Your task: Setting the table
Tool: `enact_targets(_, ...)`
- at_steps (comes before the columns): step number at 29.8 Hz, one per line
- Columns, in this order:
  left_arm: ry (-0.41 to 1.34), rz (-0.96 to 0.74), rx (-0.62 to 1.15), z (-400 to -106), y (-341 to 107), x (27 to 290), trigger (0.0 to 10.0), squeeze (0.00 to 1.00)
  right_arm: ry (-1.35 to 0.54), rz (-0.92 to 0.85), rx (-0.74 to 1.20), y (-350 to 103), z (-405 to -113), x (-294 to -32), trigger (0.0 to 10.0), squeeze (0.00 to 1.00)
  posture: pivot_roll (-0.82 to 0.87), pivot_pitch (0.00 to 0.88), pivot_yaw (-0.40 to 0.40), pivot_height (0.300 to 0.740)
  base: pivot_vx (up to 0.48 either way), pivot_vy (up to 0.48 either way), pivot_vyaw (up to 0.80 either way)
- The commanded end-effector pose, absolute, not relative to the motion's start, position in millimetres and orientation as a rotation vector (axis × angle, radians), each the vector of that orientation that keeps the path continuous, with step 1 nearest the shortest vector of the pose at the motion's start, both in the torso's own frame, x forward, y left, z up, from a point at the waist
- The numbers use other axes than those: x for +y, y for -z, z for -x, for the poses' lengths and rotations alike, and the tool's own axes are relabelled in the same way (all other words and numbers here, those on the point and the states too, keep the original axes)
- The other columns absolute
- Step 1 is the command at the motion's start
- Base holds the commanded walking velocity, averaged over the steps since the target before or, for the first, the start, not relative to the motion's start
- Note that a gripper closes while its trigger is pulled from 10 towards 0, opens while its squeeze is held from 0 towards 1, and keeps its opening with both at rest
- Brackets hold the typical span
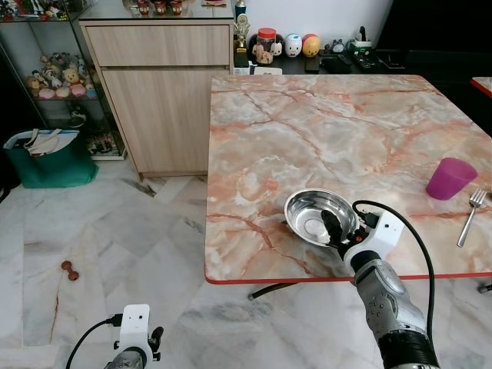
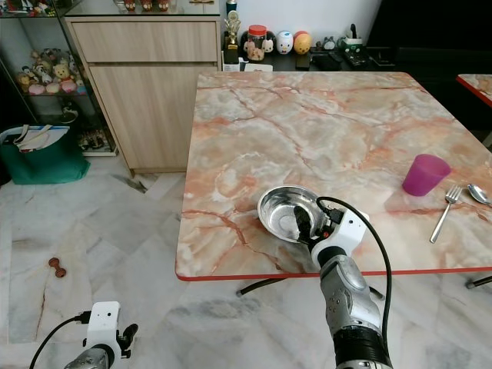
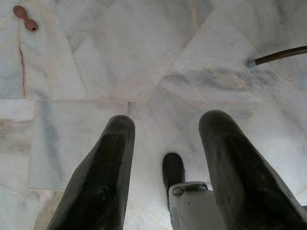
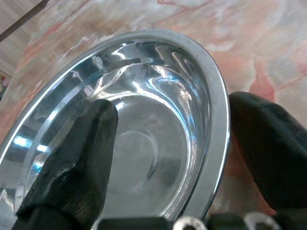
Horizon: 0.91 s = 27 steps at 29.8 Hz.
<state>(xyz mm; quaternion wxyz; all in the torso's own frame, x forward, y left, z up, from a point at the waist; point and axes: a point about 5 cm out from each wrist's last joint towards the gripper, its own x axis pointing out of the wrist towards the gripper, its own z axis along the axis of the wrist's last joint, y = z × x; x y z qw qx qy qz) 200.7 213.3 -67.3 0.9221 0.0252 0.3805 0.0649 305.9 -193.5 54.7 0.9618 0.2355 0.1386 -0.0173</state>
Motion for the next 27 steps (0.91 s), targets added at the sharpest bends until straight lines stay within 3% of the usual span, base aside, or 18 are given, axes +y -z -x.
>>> enact_targets(1,-0.143,-0.060,0.794,-198.1,68.7,215.1,10.0,0.00,0.047,-0.475,0.272,-56.5,-308.3,-194.9,0.3,0.00,-0.04,0.000,-0.041,0.740,0.000,0.000,0.00)
enact_targets(8,-0.142,-0.057,0.795,-198.1,68.7,214.9,10.0,0.00,0.036,-0.468,0.269,-57.4,-310.0,-190.0,0.0,0.00,-0.04,0.000,-0.042,0.740,0.000,0.000,0.00)
enact_targets(13,-0.142,-0.057,0.796,-198.0,68.8,214.9,10.0,0.00,0.031,-0.445,0.271,-57.4,-310.9,-188.5,0.8,0.00,-0.04,0.000,-0.042,0.740,0.000,0.000,0.00)
enact_targets(14,-0.142,-0.057,0.797,-198.0,68.8,215.0,10.0,0.00,0.031,-0.446,0.272,-57.3,-311.0,-188.3,1.7,0.00,-0.04,0.000,-0.042,0.740,0.000,0.000,0.00)
enact_targets(15,-0.142,-0.057,0.797,-198.0,68.8,215.0,10.0,0.00,0.031,-0.446,0.272,-57.3,-311.0,-188.3,1.7,0.00,-0.04,0.000,-0.042,0.740,0.000,0.000,0.00)
enact_targets(17,-0.142,-0.056,0.797,-197.9,68.9,215.0,10.0,0.00,0.030,-0.449,0.272,-57.3,-311.0,-187.9,3.0,0.00,-0.04,0.000,-0.042,0.740,0.000,0.000,0.00)
enact_targets(18,-0.141,-0.056,0.798,-197.8,68.9,215.0,10.0,0.00,0.031,-0.449,0.272,-57.1,-311.0,-187.7,6.1,0.00,-0.04,0.000,-0.042,0.740,0.000,0.000,0.00)
enact_targets(19,-0.141,-0.056,0.798,-197.8,68.9,215.1,10.0,0.00,0.031,-0.448,0.273,-57.0,-311.0,-187.5,10.0,0.00,-0.04,0.000,-0.041,0.740,0.000,0.000,0.00)
enact_targets(27,-0.142,-0.056,0.798,-197.5,69.0,215.2,10.0,0.00,0.032,-0.447,0.273,-56.7,-311.3,-186.6,10.0,0.00,-0.04,0.000,-0.042,0.740,0.000,0.000,0.00)
